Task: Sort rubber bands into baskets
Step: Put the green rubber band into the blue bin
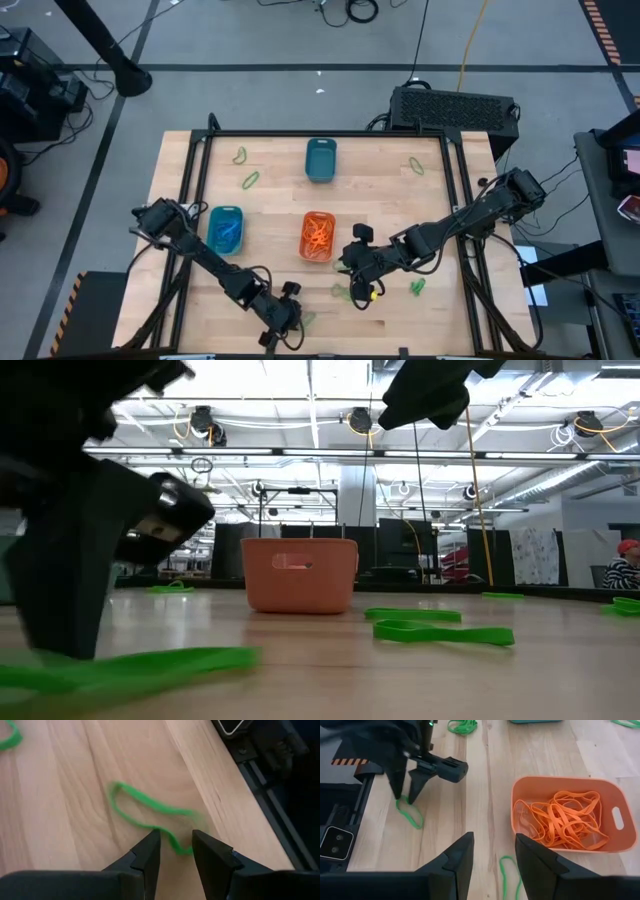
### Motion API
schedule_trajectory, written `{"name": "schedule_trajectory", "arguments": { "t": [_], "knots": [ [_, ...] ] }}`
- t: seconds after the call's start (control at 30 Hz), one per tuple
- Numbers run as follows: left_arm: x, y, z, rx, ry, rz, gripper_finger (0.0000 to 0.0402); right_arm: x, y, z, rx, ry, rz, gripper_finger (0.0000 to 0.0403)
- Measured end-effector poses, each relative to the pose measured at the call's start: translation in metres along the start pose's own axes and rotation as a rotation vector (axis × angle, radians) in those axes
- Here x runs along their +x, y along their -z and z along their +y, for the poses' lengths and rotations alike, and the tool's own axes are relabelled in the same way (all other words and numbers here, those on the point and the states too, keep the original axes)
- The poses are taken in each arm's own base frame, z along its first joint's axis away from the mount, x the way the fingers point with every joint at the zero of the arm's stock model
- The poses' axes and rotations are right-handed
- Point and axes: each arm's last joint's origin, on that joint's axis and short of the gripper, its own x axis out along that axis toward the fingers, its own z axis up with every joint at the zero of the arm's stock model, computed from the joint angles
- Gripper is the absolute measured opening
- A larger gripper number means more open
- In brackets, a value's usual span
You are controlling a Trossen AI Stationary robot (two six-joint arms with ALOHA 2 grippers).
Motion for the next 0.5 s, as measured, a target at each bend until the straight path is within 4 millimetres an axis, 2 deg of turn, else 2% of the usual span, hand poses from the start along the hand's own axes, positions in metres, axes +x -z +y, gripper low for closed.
{"name": "schedule_trajectory", "arguments": {
  "t": [0.33, 0.5],
  "knots": [
    [0.0085, 0.0044, 0.0002, -0.019, -0.007, 0.006, 0.0116, 0.0, -0.0008, 0.0003, 0.002, -0.001, -0.009, 0.0137],
    [0.0089, 0.0055, 0.0011, -0.02, -0.012, 0.016, 0.0058, -0.0001, -0.0009, 0.0003, 0.002, -0.001, -0.009, 0.0137]
  ]
}}
